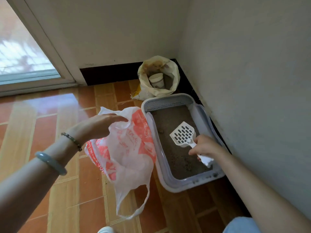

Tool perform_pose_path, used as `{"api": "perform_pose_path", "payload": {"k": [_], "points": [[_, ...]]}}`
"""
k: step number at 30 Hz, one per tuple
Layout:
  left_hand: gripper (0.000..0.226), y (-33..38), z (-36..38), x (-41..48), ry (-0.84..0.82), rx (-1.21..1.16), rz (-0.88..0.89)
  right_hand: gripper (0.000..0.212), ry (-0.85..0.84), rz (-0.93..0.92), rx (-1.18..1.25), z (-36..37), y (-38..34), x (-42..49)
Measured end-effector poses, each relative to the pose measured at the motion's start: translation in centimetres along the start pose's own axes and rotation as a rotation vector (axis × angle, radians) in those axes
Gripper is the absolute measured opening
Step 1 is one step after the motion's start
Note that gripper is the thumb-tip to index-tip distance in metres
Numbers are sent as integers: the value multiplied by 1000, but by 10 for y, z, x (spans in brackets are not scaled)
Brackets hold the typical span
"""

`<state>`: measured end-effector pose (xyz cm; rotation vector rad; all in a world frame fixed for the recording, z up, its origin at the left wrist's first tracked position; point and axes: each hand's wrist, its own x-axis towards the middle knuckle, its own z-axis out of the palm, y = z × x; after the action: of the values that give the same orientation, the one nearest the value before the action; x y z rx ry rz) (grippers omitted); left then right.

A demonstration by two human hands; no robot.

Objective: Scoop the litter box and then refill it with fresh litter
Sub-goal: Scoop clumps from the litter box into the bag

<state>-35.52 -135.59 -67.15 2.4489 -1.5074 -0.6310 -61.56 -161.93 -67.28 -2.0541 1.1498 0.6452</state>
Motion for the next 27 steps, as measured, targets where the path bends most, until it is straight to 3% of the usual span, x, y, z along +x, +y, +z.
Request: {"api": "perform_pose_path", "payload": {"k": [3,6,9,14,21,27], "points": [[94,-4,11,6,-17,-41,-32,22,-23,-3,-86,15,-6,8],[90,-4,16,5,-43,-41,-73,29,34,37,-367,30,-10,20],[81,5,15,8,-31,-48,-145,35,34,47,-460,41,-15,35],[76,19,15,10,71,-29,-204,31,25,-4,-450,53,-24,57],[83,19,18,5,36,-4,-170,28,85,-36,-261,80,-33,76],[44,17,23,1,54,48,-245,39,66,-21,-149,79,-37,82]]}}
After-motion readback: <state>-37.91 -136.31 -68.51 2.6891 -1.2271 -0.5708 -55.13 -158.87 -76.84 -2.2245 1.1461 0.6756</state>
